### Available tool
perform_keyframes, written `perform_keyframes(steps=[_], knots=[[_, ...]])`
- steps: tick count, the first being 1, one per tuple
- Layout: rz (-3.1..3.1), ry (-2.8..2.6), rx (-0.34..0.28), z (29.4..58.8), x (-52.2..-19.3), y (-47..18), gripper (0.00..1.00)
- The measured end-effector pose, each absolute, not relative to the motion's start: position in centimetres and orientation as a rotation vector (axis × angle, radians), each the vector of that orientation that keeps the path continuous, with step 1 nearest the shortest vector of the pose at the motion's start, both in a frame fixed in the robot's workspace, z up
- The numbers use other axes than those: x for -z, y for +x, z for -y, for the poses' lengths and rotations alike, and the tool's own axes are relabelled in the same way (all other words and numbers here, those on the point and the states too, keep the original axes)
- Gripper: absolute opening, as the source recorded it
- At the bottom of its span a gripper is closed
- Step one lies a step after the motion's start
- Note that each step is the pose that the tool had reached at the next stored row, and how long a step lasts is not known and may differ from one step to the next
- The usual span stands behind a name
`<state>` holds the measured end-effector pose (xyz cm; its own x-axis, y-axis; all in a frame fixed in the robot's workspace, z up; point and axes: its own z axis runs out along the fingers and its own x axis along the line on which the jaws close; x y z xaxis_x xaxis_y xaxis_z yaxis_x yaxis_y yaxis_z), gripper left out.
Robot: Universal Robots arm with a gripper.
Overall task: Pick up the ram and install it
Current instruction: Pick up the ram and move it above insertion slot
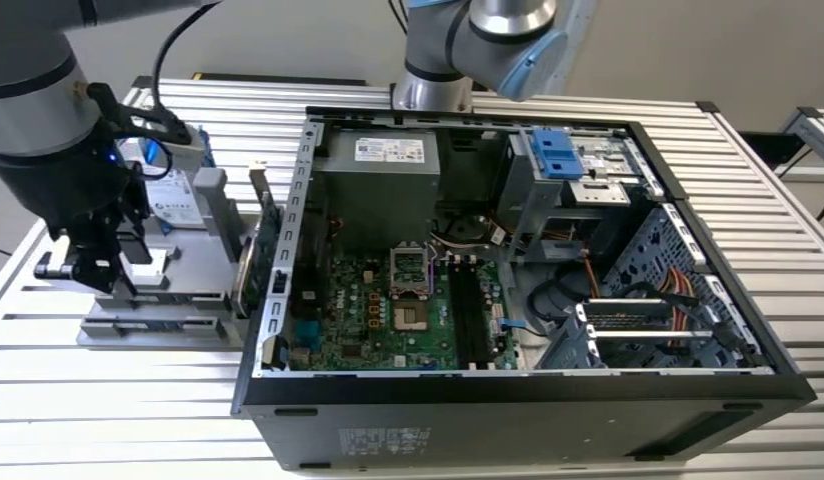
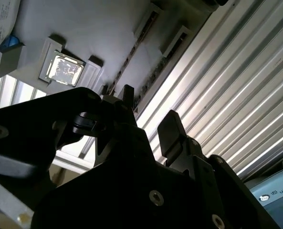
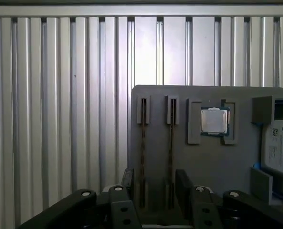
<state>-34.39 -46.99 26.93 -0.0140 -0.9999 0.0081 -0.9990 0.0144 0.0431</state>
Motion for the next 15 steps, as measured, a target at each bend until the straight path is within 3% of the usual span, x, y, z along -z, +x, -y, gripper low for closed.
perform_keyframes(steps=[15], knots=[[2.211,2.18,0.039,47.8,-24.4,-34.3,1.0]])
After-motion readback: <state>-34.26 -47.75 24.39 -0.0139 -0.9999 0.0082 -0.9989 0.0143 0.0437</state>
